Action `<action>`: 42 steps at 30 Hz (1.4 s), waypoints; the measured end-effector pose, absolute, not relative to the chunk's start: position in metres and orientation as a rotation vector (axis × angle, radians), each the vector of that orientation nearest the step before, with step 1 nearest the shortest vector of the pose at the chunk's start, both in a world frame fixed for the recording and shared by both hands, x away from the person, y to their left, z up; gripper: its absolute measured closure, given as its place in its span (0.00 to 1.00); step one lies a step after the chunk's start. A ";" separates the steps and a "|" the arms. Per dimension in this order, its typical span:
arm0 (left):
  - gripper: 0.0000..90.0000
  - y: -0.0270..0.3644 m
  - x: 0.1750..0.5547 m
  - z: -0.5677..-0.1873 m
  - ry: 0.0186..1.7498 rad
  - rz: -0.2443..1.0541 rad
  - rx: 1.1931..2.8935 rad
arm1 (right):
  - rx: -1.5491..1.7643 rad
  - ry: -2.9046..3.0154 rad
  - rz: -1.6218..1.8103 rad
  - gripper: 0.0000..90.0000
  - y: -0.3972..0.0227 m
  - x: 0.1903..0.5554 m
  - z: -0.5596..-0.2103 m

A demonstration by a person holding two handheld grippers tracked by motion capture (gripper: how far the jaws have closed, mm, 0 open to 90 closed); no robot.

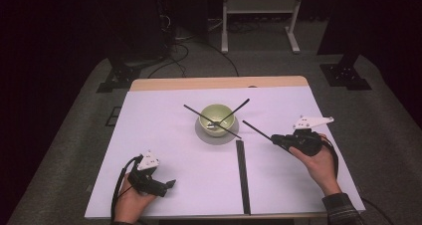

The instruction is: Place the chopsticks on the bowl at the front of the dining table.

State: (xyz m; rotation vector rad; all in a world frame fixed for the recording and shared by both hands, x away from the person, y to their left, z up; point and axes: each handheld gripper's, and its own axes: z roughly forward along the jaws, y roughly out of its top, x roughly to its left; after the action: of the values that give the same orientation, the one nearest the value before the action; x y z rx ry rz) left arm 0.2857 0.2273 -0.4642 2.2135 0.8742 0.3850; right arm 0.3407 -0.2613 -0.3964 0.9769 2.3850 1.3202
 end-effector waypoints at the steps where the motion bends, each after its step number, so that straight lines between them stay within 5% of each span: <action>1: 0.00 0.227 0.286 -0.464 0.874 0.385 2.214 | 0.974 2.383 1.322 0.95 -0.260 0.341 -0.396; 42: 0.00 0.227 0.286 -0.464 0.873 0.388 2.215 | 0.948 2.380 1.367 0.95 -0.214 0.384 -0.375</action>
State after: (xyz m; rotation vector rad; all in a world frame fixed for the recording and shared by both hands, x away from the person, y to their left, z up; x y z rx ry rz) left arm 0.2855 0.2271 -0.4641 2.2151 0.8730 0.3882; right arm 0.3837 -0.2136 -0.3750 0.9475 2.3799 1.3674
